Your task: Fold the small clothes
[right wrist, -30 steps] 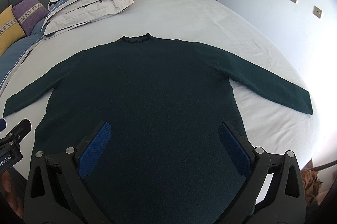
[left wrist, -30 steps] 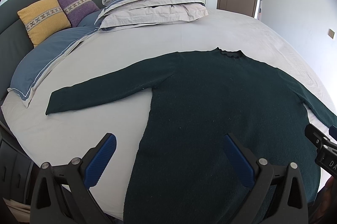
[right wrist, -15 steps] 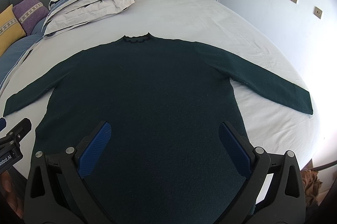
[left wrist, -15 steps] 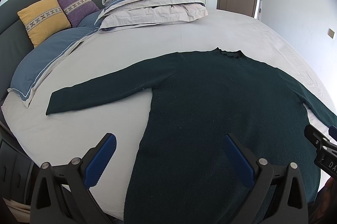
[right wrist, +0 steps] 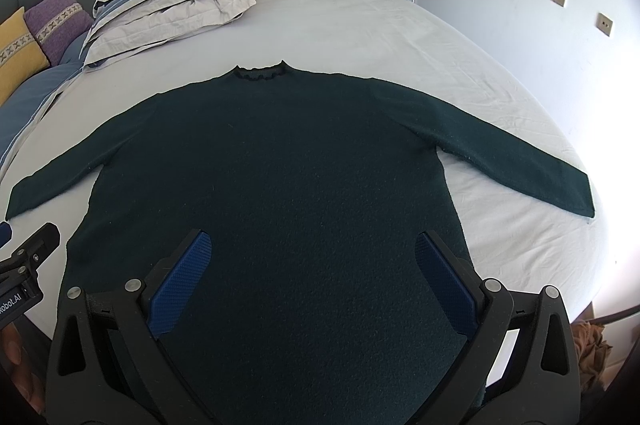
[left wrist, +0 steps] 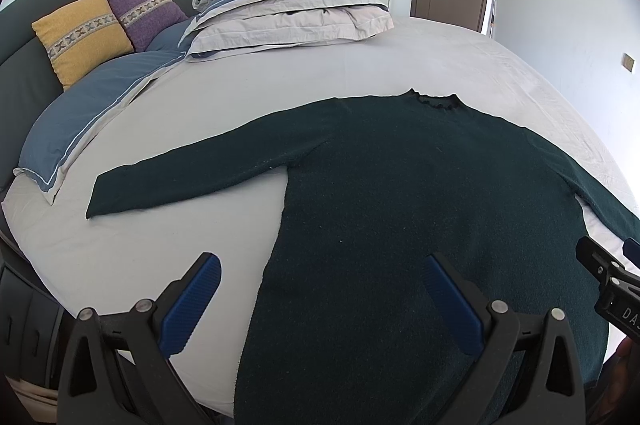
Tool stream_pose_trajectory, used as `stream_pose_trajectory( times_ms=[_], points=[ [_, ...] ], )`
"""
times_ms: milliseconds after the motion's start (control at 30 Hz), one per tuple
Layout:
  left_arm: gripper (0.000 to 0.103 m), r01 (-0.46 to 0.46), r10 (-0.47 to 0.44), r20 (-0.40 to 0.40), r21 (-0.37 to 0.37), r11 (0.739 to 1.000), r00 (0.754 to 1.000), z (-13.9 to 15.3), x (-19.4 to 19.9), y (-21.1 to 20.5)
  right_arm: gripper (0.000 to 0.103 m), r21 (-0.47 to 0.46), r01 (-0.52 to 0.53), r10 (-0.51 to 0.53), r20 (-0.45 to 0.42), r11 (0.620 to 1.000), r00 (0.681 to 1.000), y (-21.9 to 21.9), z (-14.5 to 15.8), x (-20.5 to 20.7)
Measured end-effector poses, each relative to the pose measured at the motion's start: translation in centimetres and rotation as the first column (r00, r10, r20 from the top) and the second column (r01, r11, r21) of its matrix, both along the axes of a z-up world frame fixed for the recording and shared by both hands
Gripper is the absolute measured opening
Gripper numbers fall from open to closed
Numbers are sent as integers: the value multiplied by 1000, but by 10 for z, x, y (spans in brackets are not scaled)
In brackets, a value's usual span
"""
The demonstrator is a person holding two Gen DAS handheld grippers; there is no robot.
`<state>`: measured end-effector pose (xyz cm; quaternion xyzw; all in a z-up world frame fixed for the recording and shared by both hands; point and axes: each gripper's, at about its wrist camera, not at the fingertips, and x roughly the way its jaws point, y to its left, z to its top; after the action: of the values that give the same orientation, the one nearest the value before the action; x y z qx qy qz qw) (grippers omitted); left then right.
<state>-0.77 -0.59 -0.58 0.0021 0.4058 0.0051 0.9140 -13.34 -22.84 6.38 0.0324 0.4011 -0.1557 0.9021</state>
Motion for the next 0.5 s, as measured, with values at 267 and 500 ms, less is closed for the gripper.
stream_pose_trajectory(
  times_ms=[267, 500],
  points=[
    [103, 7, -7, -4, -3, 1000, 1000, 1, -1, -2, 103, 0, 0, 0, 0, 1000, 1000, 1, -1, 0],
    [103, 4, -4, -7, -3, 1000, 1000, 0, 0, -1, 103, 1, 0, 0, -5, 1000, 1000, 4, -7, -5]
  ],
)
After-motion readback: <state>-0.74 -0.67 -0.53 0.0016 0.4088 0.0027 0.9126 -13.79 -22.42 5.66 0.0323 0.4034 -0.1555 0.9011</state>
